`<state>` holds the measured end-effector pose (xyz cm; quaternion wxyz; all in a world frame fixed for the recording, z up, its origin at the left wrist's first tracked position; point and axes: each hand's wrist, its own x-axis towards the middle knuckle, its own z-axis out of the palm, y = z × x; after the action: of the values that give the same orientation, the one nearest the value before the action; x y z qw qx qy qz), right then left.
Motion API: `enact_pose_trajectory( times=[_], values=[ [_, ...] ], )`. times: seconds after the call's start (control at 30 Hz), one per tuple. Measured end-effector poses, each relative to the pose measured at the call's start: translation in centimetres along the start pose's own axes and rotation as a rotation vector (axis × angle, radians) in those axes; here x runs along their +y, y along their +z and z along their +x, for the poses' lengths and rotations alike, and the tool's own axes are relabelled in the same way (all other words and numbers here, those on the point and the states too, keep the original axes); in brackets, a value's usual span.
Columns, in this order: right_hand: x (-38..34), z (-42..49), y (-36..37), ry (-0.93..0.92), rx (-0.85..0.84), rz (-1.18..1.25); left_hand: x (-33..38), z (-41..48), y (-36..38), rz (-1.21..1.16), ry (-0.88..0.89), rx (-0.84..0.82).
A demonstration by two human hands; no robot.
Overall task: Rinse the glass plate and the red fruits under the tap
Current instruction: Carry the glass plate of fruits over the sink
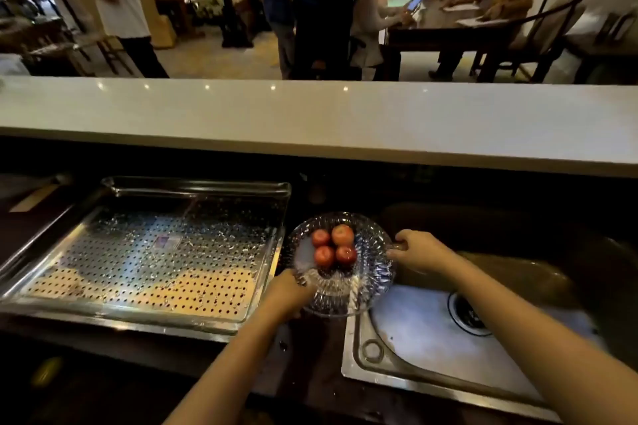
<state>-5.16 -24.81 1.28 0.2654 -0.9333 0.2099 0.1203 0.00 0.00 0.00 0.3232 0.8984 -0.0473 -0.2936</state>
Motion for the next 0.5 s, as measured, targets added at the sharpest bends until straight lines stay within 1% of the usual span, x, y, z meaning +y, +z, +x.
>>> enact_pose_trajectory(
  times=[0.07,0.13,0.23,0.4,0.5],
  values=[
    [0.6,0.2,1.1,0.056,0.027,0.008,-0.4,0.1,1.2,0.119,-0.036,0.029],
    [1.4,0.5,2.5,0.067,0.031,0.027,-1.0,0.4,2.3,0.144,-0.086,0.063],
    [2.3,1.6,4.2,0.072,0.013,0.16,-1.3,1.2,3.6,0.081,-0.13,0.114],
    [2.7,2.9,6.6,0.199,-0.014,0.49,-1.3,2.2,4.7,-0.053,-0.169,0.246],
    [2.7,3.6,7.9,0.233,0.035,0.648,-1.7,2.4,5.1,-0.145,-0.152,0.306]
  ],
)
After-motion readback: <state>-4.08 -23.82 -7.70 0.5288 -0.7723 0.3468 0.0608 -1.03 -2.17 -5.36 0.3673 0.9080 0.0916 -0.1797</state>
